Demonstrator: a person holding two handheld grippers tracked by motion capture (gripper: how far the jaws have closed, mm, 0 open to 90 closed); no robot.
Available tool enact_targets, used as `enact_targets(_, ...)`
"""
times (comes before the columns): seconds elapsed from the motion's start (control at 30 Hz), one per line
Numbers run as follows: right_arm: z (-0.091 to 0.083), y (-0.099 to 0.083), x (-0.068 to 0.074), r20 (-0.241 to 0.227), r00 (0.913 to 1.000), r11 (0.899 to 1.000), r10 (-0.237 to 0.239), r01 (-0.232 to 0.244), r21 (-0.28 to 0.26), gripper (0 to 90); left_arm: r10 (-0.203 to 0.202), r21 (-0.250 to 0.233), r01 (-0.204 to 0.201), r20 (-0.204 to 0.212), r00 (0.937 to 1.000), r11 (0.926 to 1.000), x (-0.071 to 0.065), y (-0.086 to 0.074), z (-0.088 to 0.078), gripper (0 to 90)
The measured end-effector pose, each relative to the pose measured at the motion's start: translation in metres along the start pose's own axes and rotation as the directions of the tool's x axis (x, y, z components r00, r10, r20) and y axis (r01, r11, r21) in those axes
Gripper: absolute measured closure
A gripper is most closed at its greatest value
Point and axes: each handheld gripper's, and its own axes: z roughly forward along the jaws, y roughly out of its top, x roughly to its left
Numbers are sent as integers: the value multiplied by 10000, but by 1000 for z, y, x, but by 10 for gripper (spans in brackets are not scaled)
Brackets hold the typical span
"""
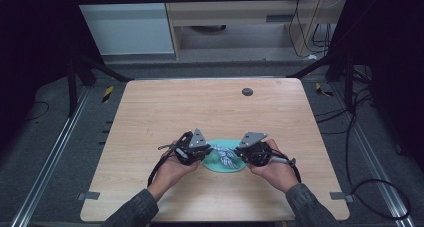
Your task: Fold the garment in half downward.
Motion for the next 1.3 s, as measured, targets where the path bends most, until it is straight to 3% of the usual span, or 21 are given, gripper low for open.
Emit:
enact_targets(0.43, -1, -6, 6, -68, 10000, 10000, -50, 50, 0, 839, 69, -63, -68, 165, 9998, 10000, -9, -9, -4, 767)
enact_targets(0.53, -2, -8, 8, -105, 9999, 10000, -45, 45, 14, 838, 83, -128, -81, 117, 9999, 9999, -12, -11, -7, 713)
enact_targets(0.73, -5, -11, 11, -154, 9998, 10000, -85, 85, 10, 837, -47, -165, 48, 70, 10000, 9999, -16, -17, -11, 493)
enact_targets(0.87, -5, -13, 14, -210, 9997, 9999, -160, 160, 13, 834, -84, -62, 86, 303, 9995, 9999, -16, -21, -8, 446)
enact_targets(1.17, -8, -17, 20, -318, 9993, 9998, -191, 192, 27, 828, -239, -114, 246, 566, 9981, 9996, -18, -25, -5, 533)
enact_targets(1.3, -9, -20, 23, -390, 9990, 9998, -201, 203, 59, 821, -63, -130, 70, 523, 9986, 9999, -23, -27, -7, 579)
